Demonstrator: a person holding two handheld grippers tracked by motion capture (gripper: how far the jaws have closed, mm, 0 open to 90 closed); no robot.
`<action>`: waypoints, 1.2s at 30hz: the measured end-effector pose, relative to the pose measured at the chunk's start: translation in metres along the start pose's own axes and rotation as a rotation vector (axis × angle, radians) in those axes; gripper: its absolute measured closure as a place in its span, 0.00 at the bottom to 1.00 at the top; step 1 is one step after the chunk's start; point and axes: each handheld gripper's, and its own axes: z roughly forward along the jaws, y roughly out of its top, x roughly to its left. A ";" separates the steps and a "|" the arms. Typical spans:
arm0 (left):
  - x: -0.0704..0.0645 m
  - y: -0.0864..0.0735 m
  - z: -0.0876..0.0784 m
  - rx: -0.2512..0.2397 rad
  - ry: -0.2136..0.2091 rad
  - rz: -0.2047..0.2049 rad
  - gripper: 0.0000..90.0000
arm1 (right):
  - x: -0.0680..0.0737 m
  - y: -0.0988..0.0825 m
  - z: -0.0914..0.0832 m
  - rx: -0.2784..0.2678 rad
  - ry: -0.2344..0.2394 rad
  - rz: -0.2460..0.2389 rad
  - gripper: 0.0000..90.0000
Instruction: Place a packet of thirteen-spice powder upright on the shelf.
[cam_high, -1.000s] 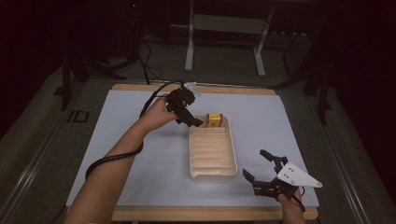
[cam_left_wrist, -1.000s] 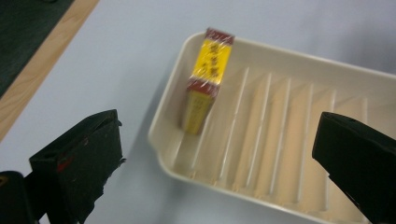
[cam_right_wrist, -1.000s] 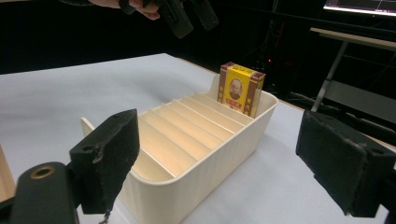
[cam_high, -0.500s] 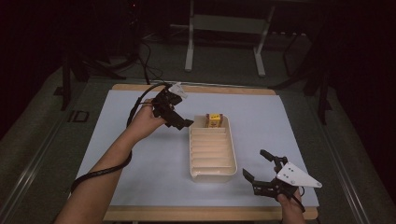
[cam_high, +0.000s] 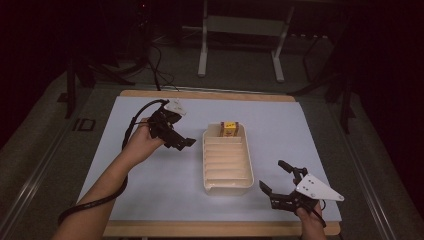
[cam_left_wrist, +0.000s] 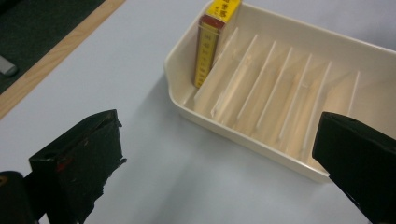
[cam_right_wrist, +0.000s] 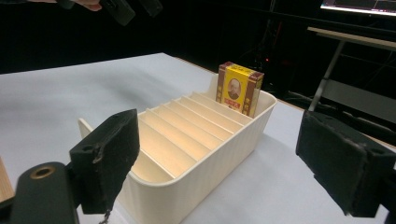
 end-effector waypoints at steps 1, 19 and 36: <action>-0.001 -0.002 -0.001 0.000 -0.007 -0.005 0.02 | 0.000 0.000 0.000 0.000 -0.002 0.000 0.15; -0.014 -0.051 -0.001 -0.016 0.059 -0.038 0.02 | 0.001 0.000 0.000 -0.001 -0.008 -0.005 0.15; -0.045 -0.086 0.005 -0.084 0.114 -0.155 0.02 | 0.001 0.000 0.000 -0.014 -0.026 -0.012 0.15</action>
